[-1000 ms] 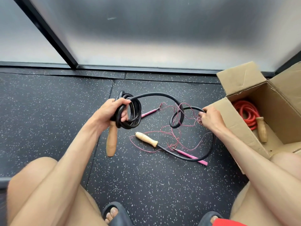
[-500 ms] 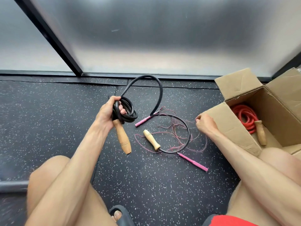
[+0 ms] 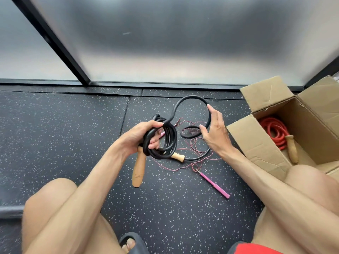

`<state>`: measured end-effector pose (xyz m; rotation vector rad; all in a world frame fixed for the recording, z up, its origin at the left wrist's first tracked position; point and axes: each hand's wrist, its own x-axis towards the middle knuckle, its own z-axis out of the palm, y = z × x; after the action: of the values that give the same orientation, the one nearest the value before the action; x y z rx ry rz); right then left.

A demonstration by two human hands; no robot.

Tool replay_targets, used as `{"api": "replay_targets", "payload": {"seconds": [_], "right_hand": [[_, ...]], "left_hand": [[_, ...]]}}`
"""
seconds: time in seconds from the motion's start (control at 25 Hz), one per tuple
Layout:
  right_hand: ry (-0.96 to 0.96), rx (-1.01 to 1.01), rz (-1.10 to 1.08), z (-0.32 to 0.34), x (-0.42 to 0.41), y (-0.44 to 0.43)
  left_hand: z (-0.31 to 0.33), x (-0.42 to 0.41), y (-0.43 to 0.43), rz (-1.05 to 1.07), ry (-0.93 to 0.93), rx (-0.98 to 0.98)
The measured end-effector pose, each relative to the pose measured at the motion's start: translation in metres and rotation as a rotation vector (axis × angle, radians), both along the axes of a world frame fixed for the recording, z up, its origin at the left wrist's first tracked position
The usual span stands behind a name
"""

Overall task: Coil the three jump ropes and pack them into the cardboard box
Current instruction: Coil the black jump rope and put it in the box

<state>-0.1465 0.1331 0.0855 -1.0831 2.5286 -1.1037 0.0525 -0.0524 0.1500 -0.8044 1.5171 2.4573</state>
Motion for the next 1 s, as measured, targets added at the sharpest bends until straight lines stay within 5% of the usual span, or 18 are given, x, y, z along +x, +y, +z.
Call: {"api": "replay_targets", "payload": {"seconds": [0.16,0.32,0.72,1.0], "right_hand": [[0.156,0.063,0.127,-0.003,0.008,-0.002],[0.221,-0.081,0.284,-0.002,0.019,0.002],[-0.318,-0.321,0.159,0.012,0.031,-0.001],[-0.697,-0.303,0.106,0.006,0.021,-0.006]], "left_hand": [[0.004,-0.004,0.019,-0.207,0.014,0.033],[0.014,-0.007,0.034,-0.309,0.047,0.106],[0.004,-0.009,0.026,-0.336,0.053,-0.021],[0.008,-0.013,0.029,-0.259,0.145,0.114]]}}
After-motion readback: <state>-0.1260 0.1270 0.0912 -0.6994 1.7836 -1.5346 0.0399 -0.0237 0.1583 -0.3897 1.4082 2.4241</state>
